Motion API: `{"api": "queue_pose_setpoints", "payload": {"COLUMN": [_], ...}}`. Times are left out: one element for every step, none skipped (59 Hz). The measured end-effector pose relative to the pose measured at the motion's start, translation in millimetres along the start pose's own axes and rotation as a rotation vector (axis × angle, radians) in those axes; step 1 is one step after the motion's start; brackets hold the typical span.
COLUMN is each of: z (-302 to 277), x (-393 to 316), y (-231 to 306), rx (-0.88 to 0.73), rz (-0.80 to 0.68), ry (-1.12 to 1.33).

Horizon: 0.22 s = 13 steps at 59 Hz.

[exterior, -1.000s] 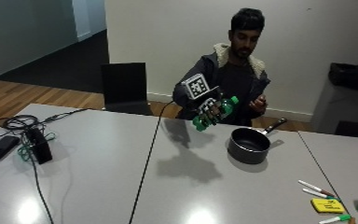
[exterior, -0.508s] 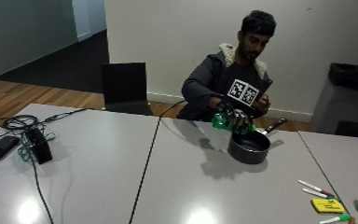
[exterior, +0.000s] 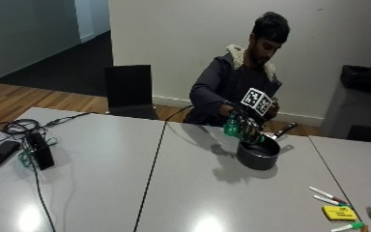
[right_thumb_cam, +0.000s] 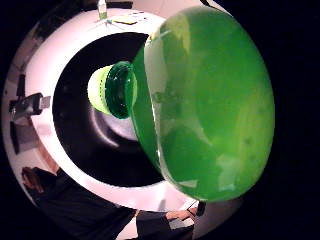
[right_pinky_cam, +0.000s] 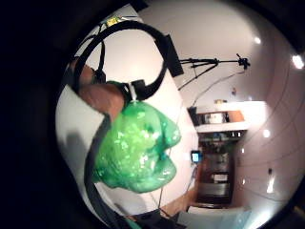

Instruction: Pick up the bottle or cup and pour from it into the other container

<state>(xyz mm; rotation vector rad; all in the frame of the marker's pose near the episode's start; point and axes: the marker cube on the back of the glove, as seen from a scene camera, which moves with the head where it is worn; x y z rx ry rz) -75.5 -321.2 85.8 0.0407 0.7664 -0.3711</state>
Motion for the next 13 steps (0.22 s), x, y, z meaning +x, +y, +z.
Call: {"api": "queue_pose_setpoints", "payload": {"z": [0.1,0.0,-0.1,-0.2,-0.4,-0.6,-1.0,-1.6,-2.4,-3.2,-4.0,-4.6,-5.0], "x": [2.2,4.2,6.3,8.4,10.7,12.6,13.9,14.5,14.7,15.0,15.4,15.8,16.1], "y": [-0.3,-0.4,-0.3,0.0,0.4,1.1,2.1,3.4,4.7,5.7,6.4,6.9,7.2], "rx": [0.002,0.002,0.002,0.002,0.003,0.003,0.003,0.002,0.002,0.002,0.004,0.006,0.008], "rz": [0.003,0.005,0.007,0.008,0.009,0.011,0.015,0.020,0.026,0.031,0.036,0.039,0.040], "ry": [-0.004,-0.011,-0.021,-0.032,-0.045,-0.060,-0.080,-0.102,-0.128,-0.155,-0.181,-0.201,-0.213]}}
